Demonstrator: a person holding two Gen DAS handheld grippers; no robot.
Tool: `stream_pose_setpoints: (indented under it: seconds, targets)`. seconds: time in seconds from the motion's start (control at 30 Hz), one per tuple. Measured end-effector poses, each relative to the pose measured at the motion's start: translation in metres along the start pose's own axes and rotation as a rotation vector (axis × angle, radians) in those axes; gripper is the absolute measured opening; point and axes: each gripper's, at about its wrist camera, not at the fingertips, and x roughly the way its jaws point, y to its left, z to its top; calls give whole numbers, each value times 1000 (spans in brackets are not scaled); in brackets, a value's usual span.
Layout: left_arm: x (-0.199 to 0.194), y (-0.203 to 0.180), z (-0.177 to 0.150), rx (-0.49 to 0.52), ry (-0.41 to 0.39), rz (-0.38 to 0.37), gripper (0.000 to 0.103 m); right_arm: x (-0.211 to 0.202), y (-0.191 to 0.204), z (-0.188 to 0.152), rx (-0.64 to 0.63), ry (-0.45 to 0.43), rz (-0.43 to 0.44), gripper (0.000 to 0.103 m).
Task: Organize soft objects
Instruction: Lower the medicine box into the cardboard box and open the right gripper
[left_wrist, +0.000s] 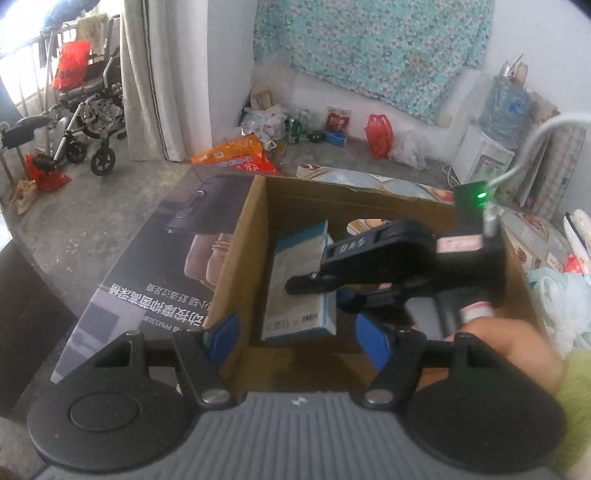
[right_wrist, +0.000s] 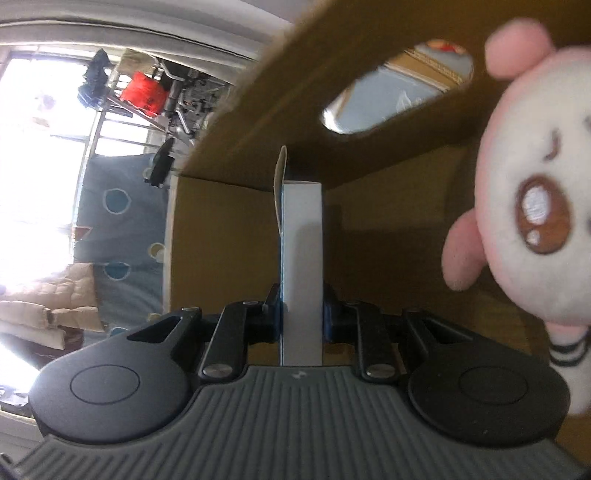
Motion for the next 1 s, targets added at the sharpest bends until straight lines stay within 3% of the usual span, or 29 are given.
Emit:
stream_pose_setpoints:
  seconds: [0.17,0.37,0.5,0.63,0.73,0.93,1.0]
  targets:
    - [-2,4,-6,0,-14,7,71,17,10,-8,-52,-10,-20,20]
    - [-10,9,-7,-9,-31,5,72,27,16,-4,-31,2,-49,30]
    - [-13,14,-9,-15,-39,10,72,16,25,-8,-36,-51,-80,57]
    - [-17,18,-11,-18,-49,10,72,1,34,-17,-79,-89,-125,54]
    - [-18,19,-12,-16,-50,17,73,5,28,-17,-22,-64,-93,47]
    - [-16,23,-15,-32,-38,25,73,-6,9,-9,35,-42,-36,49]
    - [-16,23,-15,-30,-40,30,73,-24,24,-14,-50,-38,-22,49]
